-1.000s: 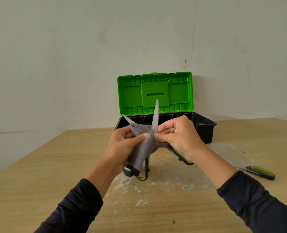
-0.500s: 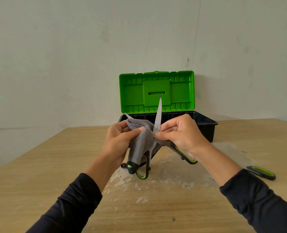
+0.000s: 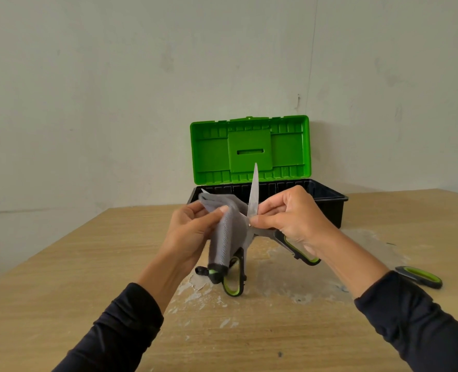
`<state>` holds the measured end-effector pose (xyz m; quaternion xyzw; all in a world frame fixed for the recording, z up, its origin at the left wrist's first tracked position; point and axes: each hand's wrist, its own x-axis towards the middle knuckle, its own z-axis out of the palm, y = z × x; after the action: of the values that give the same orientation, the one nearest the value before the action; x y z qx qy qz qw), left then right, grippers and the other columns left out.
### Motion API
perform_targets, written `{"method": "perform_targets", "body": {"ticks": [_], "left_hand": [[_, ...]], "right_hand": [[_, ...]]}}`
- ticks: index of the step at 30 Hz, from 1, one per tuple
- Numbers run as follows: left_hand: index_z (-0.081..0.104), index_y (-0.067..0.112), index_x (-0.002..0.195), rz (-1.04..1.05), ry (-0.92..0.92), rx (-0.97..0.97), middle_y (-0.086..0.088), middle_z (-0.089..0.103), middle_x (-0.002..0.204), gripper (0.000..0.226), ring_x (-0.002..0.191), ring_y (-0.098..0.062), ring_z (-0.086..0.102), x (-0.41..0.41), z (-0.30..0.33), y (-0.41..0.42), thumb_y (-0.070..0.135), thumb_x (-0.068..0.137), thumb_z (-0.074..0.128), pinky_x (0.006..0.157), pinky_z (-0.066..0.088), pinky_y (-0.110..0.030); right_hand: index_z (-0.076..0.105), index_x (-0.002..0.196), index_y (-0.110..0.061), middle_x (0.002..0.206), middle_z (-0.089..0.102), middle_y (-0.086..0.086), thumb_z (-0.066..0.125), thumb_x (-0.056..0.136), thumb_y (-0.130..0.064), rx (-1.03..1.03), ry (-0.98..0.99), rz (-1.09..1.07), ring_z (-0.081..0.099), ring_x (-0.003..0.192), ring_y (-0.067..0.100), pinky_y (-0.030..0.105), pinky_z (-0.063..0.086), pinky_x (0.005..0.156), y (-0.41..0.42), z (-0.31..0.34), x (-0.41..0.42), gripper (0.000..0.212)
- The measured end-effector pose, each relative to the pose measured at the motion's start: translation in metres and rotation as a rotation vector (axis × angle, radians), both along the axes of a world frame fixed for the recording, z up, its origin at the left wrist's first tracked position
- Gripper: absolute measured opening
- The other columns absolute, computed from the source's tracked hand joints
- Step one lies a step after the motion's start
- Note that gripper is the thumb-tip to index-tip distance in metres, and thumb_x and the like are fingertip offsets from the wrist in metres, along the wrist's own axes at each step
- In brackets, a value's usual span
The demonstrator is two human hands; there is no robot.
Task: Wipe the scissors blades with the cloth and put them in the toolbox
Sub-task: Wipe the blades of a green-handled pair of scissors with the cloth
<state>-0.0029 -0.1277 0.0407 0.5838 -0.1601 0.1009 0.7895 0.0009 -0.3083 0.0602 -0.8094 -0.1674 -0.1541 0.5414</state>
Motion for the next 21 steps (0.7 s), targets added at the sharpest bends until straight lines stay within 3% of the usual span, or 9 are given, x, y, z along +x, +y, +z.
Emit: {"method": "perform_targets", "body": {"ticks": [6, 15, 19, 21], "left_hand": [[0.066, 0.002, 0.095, 0.002, -0.015, 0.043, -0.007, 0.073, 0.084, 0.032, 0.078, -0.018, 0.069, 0.001, -0.001, -0.008, 0.011, 0.064, 0.068, 0.071, 0.057, -0.026], [0.064, -0.002, 0.099, 0.039, 0.019, -0.044, -0.007, 0.072, 0.08, 0.038, 0.069, -0.016, 0.068, 0.002, 0.004, 0.003, 0.015, 0.065, 0.067, 0.064, 0.057, -0.026], [0.065, 0.003, 0.093, 0.08, 0.044, -0.044, -0.003, 0.071, 0.072, 0.013, 0.062, -0.011, 0.067, 0.003, 0.002, 0.003, 0.006, 0.082, 0.061, 0.057, 0.055, -0.022], [0.064, 0.005, 0.089, 0.126, 0.078, -0.088, 0.0, 0.069, 0.065, 0.007, 0.057, -0.009, 0.064, 0.005, 0.001, 0.005, 0.004, 0.086, 0.058, 0.054, 0.053, -0.022]], "right_hand": [[0.074, 0.075, -0.007, 0.072, 0.074, 0.008, 0.085, 0.063, -0.011, -0.006, -0.005, 0.012, 0.072, 0.07, 0.019, 0.033, 0.058, 0.078, 0.0, 0.0, 0.002, 0.017], [0.075, 0.078, -0.004, 0.07, 0.074, 0.006, 0.083, 0.066, -0.009, -0.102, -0.005, 0.093, 0.071, 0.065, 0.013, 0.024, 0.055, 0.068, -0.015, 0.007, 0.004, 0.016], [0.077, 0.081, -0.02, 0.072, 0.074, -0.007, 0.081, 0.071, -0.027, -0.32, -0.234, -0.085, 0.067, 0.063, 0.004, 0.022, 0.056, 0.067, -0.013, -0.001, 0.009, 0.013], [0.076, 0.086, -0.021, 0.074, 0.073, -0.008, 0.08, 0.071, -0.028, -0.345, -0.458, -0.224, 0.062, 0.062, 0.003, 0.014, 0.046, 0.062, -0.009, -0.007, 0.011, 0.017]]}}
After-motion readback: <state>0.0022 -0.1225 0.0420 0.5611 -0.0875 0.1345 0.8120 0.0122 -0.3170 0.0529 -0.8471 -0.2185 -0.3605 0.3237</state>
